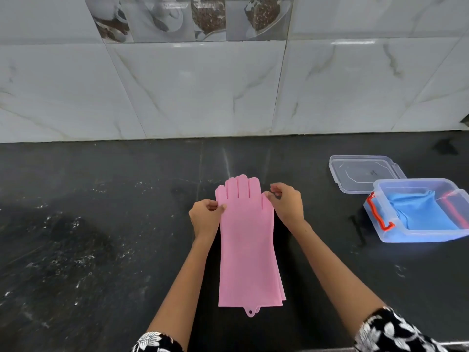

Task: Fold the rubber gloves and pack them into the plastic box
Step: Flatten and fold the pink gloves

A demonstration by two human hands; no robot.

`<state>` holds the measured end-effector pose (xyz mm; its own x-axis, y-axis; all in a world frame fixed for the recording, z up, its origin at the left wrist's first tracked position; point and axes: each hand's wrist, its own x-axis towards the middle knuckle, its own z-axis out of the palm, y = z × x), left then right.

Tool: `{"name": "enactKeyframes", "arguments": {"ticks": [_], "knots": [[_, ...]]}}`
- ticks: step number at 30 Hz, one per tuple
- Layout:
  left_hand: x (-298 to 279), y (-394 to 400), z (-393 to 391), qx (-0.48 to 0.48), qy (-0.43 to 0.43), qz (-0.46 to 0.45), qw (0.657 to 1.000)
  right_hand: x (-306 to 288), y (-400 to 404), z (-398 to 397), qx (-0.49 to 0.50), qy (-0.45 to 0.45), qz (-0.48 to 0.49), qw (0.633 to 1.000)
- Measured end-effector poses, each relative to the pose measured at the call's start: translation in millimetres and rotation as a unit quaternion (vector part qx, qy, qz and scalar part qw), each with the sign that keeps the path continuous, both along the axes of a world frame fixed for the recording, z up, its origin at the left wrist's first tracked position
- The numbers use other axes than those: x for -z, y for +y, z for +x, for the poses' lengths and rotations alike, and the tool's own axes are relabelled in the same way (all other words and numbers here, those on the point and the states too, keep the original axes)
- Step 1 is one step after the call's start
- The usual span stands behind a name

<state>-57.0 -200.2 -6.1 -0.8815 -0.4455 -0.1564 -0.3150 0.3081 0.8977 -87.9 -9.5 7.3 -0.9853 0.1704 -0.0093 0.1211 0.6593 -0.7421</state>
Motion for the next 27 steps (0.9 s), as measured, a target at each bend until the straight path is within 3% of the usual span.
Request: {"name": "enactKeyframes", "arguments": {"ticks": [5, 10, 15, 21, 27], "knots": [[3, 1, -5, -0.023, -0.013, 0.020, 0.999, 1, -16, -37, -0.023, -0.038, -0.006, 0.999], [9, -4, -4, -0.050, -0.018, 0.051, 0.997, -8, -32, -46, -0.008, 0.038, -0.067, 0.997], [11, -7, -9, -0.017, -0.025, 0.013, 0.999, 1, -32, -48, -0.012, -0.003, -0.008, 1.000], [7, -4, -5, -0.009, -0.015, -0.018, 1.000, 12, 2, -9, 0.012, 0.017, 0.013, 1.000], [4, -4, 31, 0.040, -0.043, -0.007, 0.998, 7, 23, 64, -0.024, -0.070, 0.005, 0.997]]}}
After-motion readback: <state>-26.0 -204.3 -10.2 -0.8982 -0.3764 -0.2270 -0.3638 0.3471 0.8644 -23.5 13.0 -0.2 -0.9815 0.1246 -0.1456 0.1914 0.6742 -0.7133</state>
